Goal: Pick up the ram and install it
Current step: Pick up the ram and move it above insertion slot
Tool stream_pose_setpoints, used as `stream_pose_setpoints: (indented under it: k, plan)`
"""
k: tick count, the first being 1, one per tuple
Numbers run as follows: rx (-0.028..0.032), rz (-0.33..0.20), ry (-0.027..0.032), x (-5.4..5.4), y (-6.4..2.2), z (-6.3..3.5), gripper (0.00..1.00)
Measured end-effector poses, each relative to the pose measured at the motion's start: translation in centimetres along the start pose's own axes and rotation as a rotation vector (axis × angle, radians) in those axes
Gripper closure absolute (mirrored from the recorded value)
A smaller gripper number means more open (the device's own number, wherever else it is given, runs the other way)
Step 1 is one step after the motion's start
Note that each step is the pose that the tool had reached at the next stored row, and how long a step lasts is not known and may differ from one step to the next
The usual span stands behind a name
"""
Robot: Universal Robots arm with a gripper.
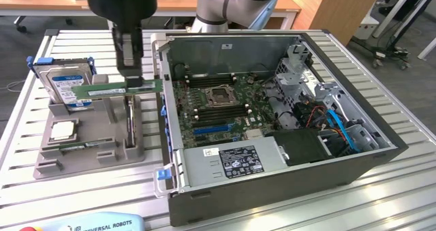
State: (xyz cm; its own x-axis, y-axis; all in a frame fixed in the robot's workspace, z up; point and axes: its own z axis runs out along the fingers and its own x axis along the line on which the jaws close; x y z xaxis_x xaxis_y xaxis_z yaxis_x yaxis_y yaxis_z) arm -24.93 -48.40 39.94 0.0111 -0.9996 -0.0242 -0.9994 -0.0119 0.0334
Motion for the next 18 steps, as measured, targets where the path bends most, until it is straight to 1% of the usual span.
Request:
stream_pose_setpoints:
  k: [18]
  plan:
    - [-0.0001,0.000,0.0001,0.1,-6.15,-0.14,0.89]
